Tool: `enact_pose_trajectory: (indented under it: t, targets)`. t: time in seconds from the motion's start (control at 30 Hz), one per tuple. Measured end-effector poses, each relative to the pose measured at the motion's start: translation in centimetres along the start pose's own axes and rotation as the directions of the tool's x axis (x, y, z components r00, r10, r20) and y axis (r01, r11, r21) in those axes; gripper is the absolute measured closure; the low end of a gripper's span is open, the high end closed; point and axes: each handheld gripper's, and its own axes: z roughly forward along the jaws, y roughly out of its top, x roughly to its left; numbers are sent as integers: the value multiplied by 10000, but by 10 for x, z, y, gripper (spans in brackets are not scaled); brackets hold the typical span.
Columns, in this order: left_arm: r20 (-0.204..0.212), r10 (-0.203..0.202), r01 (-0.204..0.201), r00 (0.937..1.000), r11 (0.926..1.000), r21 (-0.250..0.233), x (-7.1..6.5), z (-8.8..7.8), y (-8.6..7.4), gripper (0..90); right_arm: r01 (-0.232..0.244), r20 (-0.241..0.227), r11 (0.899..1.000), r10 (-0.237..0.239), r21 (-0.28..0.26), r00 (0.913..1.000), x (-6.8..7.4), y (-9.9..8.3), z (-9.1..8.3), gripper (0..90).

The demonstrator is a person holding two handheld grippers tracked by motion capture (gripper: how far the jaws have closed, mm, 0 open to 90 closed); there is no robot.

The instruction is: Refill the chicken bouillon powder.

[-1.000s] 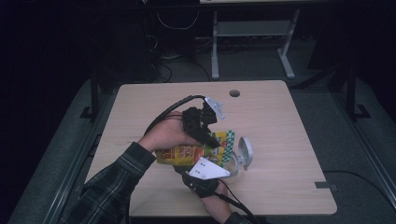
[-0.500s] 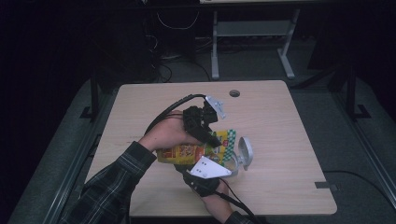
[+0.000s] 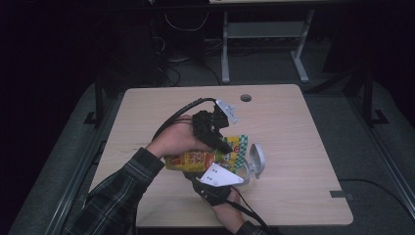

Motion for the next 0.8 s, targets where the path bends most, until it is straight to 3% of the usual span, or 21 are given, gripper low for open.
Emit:
enact_pose_trajectory:
  t: [0.13, 0.23, 0.8]
  targets:
    - [38, -17, 17, 10000, 10000, 26, 0, 0, 0, 895, 54, -8, 10000, -54, -51, 10000, 0, 1, 0, 900]
    - [137, -391, 392, 9991, 9992, -95, 0, 0, 0, 898, 31, -7, 10000, -31, -4, 10000, -1, 1, 0, 900]
    - [149, -339, 336, 9993, 9993, 163, -1, -1, 1, 899, 62, -27, 9999, -63, -105, 10000, 0, 0, 1, 900]
